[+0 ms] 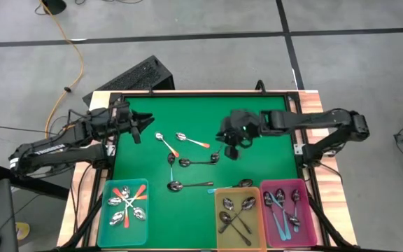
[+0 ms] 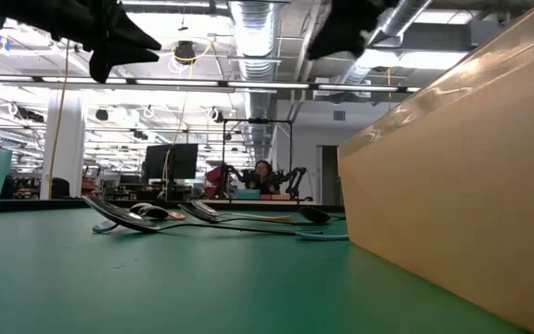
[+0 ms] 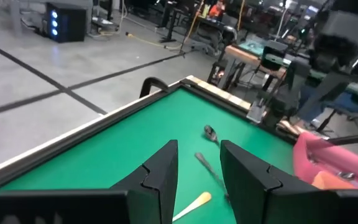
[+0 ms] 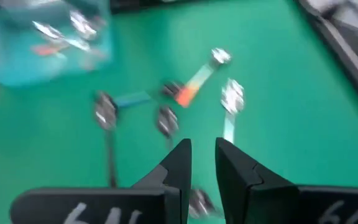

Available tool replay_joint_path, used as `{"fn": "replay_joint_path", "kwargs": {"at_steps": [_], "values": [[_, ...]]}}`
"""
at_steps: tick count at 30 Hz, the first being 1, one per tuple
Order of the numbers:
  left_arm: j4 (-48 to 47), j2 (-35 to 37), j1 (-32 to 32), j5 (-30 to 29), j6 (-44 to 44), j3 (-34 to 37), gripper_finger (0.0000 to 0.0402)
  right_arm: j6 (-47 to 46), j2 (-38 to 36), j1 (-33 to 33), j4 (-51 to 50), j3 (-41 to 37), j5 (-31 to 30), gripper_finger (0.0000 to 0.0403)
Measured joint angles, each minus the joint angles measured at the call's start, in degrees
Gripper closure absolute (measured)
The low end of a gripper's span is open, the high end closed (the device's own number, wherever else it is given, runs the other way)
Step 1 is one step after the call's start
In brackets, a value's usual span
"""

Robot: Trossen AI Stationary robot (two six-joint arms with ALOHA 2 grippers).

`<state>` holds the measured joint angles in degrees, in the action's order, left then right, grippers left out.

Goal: Sort silverware by color (type)
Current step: Put the black spoon into the orange bin

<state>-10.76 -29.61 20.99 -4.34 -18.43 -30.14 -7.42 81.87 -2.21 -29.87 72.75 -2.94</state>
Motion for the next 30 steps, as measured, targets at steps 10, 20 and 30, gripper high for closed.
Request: {"fn": "replay_joint_path", "kwargs": {"at_steps": [10,20,30], "values": [[0.5,-0.8,0.0,3.0,2.8,0.3,0.0296,5.1,11.2,-3.6,5.5,-0.2,15.8,0.032],[1.7,-1.4,0.0,5.1,5.6,0.3,0.0296,6.5,20.9,-1.8,13.7,0.0,14.9,0.032],[1.9,-3.6,-0.1,-0.3,3.6,0.3,0.0296,4.9,25.4,-1.2,20.1,-0.1,14.7,0.032]]}}
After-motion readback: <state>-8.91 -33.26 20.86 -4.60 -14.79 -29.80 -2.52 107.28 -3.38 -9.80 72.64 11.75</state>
